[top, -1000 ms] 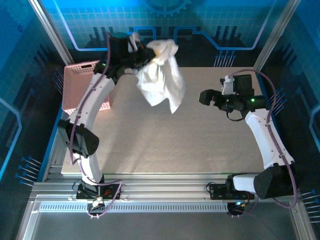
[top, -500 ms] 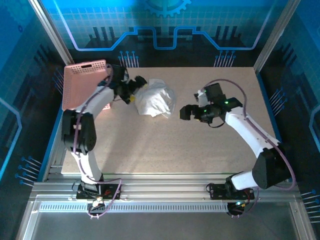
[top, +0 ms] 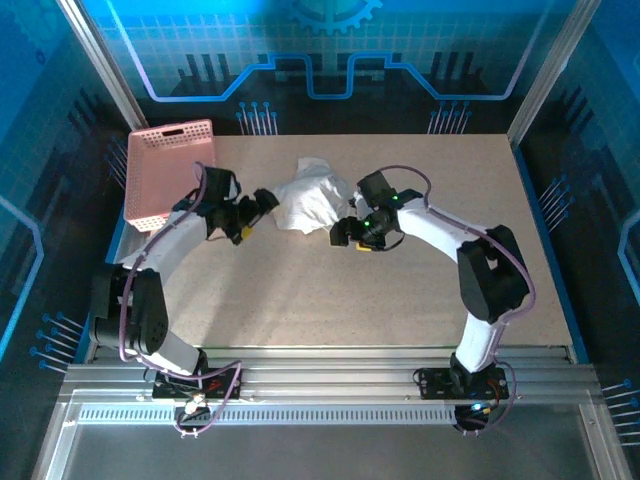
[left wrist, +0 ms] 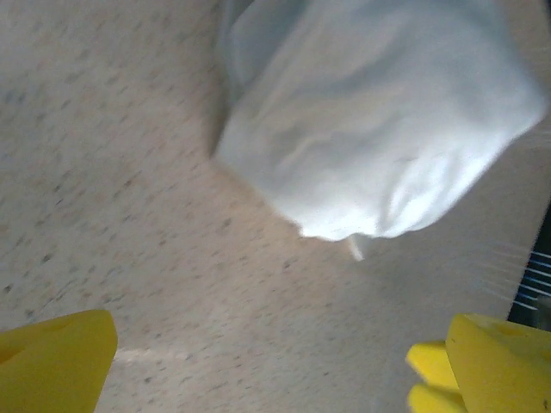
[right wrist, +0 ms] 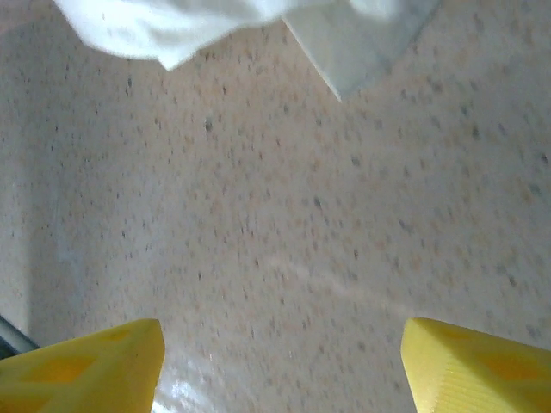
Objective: Fold and stack the t-shirts
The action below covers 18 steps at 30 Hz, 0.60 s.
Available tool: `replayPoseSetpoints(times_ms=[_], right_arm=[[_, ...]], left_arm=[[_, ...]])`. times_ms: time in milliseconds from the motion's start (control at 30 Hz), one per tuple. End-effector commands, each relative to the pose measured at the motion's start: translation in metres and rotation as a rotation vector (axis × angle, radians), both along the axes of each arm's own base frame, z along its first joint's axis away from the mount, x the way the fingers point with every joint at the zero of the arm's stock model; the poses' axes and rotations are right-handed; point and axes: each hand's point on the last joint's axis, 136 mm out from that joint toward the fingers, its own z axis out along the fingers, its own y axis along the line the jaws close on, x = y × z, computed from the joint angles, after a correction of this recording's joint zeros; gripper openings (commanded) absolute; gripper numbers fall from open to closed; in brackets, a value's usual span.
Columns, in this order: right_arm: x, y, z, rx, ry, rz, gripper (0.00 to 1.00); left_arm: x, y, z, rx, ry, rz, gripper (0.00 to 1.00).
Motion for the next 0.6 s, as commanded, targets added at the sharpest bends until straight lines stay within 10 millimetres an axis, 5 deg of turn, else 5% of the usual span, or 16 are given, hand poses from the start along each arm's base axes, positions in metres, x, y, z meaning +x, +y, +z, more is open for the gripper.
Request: replayPoseSetpoints(times_ms=[0,367,567], right_arm=[[0.028,0.013,-0.010,0.011,-0.005,-0.045,0.69],[0.071,0.026,-0.050,-0.106,0.014,-0.058,0.57],[0.074,0.022,-0.064,-0.245,0.011,-0.024,0.47]], left_arm=[[0.015,-0.006,0.019,-0.060,-0.120,-0.032,0.98],[0.056,-0.029,-0.003,-0.165,-0.136,-0.030,0.93],[0.078,-0.050,-0.029,-0.164,-0.068,-0.050,0.91]])
